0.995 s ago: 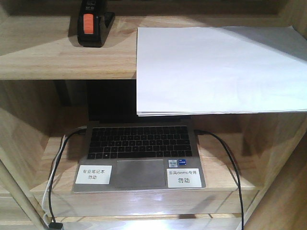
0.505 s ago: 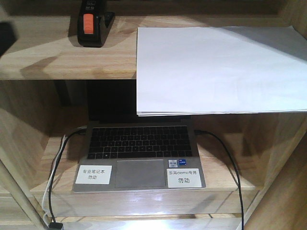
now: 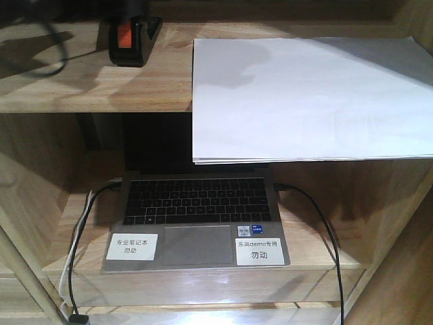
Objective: Grab stapler and paper to desk for stapling
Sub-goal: 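Lower the open left gripper around the black stapler and close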
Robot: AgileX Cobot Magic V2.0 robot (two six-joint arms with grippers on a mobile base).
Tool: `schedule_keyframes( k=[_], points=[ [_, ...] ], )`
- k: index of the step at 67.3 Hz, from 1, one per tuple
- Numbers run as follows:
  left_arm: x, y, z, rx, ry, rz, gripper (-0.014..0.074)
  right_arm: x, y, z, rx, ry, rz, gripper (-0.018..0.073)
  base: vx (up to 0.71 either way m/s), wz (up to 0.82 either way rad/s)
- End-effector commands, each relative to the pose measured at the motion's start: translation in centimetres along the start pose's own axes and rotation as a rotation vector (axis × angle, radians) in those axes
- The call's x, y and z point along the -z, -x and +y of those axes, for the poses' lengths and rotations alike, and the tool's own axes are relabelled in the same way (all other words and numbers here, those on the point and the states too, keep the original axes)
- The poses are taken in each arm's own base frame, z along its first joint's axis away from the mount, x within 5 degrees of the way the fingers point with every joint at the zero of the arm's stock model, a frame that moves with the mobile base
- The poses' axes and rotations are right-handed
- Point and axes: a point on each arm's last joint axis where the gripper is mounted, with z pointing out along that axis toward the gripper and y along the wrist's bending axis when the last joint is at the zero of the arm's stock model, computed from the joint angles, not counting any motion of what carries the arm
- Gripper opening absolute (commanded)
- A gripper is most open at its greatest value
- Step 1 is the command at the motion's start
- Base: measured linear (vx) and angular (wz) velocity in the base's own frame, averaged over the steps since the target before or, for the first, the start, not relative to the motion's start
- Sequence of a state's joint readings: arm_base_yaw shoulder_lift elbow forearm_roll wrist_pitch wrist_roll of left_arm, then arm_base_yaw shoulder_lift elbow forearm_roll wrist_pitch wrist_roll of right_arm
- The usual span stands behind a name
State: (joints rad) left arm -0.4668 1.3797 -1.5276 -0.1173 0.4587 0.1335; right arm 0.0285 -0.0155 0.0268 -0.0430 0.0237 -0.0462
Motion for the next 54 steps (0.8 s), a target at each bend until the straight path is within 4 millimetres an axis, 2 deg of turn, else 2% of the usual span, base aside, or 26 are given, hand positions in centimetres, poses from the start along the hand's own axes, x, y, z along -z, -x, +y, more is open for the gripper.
schedule_keyframes(
  k=[1,17,40,49,54],
  points=[
    [0.0,2.5,0.0,0.036,0.006,-0.050,0.0552,0.0,0.5,-0.1,0.014,-0.011,-0.067,-0.0010,0.00,0.00],
    [-2.5,3.3,0.8,0.117,0.079,0.013,0.0552,0.0,0.5,-0.1,0.014,-0.011,-0.067,-0.0010,0.00,0.00],
    [-4.8,2.2,1.2,0.148,0.118,0.155,0.0545,0.0,0.5,-0.1,0.014,-0.011,-0.067,-0.0010,0.00,0.00],
    [-5.1,2.2,1.2,0.151,0.124,0.194,0.0475,0.0,0.5,-0.1,0.014,-0.011,-0.067,-0.0010,0.00,0.00],
    [-5.0,2.3,1.3,0.146,0.130,0.217,0.0384,0.0,0.5,-0.1,0.014,-0.011,-0.067,-0.0010,0.00,0.00]
  ],
)
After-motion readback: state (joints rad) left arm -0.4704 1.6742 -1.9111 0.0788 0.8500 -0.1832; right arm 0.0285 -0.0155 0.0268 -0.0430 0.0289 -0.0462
